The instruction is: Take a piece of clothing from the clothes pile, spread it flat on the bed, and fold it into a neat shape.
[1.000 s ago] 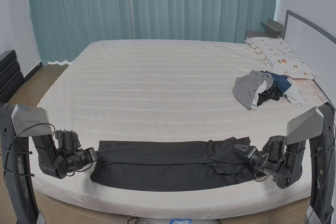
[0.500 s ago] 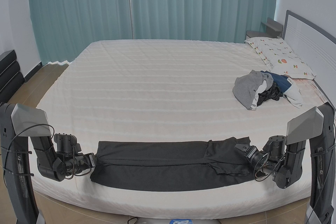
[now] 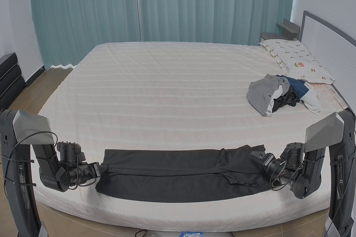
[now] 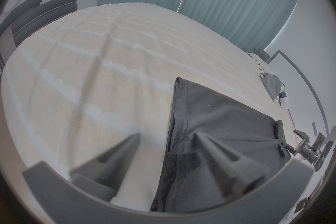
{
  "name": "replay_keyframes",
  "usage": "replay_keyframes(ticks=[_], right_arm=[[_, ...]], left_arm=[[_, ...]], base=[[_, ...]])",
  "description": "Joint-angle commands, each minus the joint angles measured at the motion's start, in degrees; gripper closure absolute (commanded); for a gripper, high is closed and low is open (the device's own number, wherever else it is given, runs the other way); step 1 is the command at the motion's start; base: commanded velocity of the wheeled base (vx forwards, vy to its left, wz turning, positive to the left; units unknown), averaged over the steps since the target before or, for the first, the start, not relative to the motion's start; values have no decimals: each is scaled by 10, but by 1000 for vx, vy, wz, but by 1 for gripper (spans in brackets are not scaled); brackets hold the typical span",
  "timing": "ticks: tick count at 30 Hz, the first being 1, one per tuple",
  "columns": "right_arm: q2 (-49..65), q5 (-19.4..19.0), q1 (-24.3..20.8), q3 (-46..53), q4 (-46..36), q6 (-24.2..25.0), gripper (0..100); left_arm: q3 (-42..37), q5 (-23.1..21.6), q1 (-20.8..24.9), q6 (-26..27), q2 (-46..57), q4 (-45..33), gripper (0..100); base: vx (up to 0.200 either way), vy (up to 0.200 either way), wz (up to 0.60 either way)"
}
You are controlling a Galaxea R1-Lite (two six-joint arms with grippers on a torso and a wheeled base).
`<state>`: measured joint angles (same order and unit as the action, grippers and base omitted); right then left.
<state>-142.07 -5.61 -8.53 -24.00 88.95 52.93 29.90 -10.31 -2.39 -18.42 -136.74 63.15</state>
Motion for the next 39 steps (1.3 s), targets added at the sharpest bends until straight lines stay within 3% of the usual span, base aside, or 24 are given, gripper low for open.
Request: replay_keyframes(ticks=[1,8,12,18,23,26,39], right_arm=[[1,4,3,-1,8,0,0],[0,13,8,-5,8,-2,0],[-2,12,18,-9,8,-3,0],[7,8,38,-16,8,-5,0],[44,-38,67,16,5,-7,0],[43,-61,64,30,5,-8,0],[-2,-60,43,22,5,-63,0]], left_arm=[[4,-2,-4,-2,0,3,0],[17,-31,-12,-55,7,7,0],[40,-47,-17,-137,24,7,0],[67,-59,-17,-201,24,7,0],[87,-56,-16,-251,25,1,0],[89,-55,-15,-256,23,2,0],[93,-53,-14,-256,16,2,0]], base=[[0,0,0],[0,0,0],[0,0,0],[0,0,0],[0,0,0],[0,0,0],[0,0,0]])
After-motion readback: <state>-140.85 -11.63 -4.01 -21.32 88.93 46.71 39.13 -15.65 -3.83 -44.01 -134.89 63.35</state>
